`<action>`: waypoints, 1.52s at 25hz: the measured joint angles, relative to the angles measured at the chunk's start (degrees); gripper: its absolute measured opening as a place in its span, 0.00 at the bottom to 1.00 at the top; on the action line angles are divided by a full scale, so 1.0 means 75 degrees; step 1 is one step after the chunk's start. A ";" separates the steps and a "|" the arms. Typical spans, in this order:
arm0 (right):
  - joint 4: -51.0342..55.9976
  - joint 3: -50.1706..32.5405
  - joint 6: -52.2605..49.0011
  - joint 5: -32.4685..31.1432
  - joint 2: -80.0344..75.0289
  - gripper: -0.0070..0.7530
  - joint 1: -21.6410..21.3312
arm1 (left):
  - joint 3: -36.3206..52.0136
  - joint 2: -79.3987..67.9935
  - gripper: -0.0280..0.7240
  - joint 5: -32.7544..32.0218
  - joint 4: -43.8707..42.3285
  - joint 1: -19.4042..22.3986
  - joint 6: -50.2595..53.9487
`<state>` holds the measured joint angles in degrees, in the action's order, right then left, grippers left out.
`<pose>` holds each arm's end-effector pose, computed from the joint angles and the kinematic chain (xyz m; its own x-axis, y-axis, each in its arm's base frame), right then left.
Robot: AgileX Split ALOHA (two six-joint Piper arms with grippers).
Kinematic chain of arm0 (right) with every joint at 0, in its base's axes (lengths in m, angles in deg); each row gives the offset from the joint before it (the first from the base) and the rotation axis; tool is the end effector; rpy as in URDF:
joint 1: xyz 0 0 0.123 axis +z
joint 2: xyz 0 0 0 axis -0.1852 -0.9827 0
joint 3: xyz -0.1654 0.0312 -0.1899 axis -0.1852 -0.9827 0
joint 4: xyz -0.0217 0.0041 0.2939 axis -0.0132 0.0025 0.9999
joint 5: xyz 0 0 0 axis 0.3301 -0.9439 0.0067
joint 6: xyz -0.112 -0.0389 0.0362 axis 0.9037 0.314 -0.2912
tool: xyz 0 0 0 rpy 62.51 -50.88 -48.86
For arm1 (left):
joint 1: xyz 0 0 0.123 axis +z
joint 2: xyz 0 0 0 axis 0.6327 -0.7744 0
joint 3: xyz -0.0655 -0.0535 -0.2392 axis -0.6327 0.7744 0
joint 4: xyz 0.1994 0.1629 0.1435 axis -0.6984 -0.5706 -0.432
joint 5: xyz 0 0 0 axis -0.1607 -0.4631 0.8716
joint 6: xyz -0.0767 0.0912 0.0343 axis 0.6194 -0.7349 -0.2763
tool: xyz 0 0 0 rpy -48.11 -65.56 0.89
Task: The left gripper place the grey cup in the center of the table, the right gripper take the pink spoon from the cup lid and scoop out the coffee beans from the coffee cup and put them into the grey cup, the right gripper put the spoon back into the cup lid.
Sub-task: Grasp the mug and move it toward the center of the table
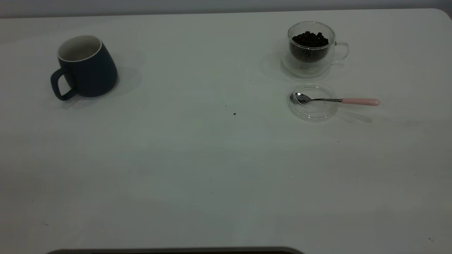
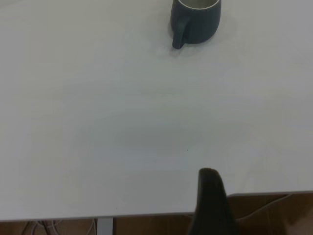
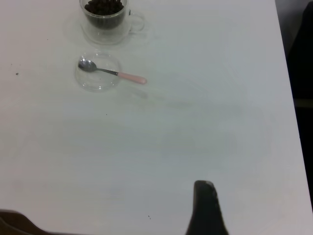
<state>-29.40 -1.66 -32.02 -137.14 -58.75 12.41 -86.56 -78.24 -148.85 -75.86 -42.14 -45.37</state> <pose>0.0972 0.0041 0.2626 -0.5604 -0.0860 -0.8237 -0.0764 0.9957 -0.0520 0.0887 -0.0030 0.2723 -0.5152 0.0137 -0.8570 0.0339 0.9994 -0.0044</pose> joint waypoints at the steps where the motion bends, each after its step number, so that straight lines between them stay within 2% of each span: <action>1: 0.0000 0.0000 0.0000 0.0000 0.0000 0.76 0.0000 | 0.0000 0.0000 0.79 0.0000 0.0000 0.0000 -0.0009; 27: 0.0000 0.0000 0.0000 0.0000 0.0000 0.76 0.0000 | -0.0055 -0.0083 0.79 0.0050 0.0234 0.0000 0.0005; 31: 0.0000 0.0000 0.0000 0.0000 0.0000 0.76 0.0000 | -0.0703 -0.1323 0.79 0.0611 0.0241 0.0000 -0.0002; 38: 0.0000 0.0000 0.0000 0.0000 0.0000 0.76 0.0000 | -0.2299 -0.5249 0.79 0.1444 -0.0258 0.0000 -0.0319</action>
<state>-29.40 -1.66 -32.02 -137.14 -58.75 12.41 -103.81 -117.61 -138.02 -77.80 -42.14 -47.76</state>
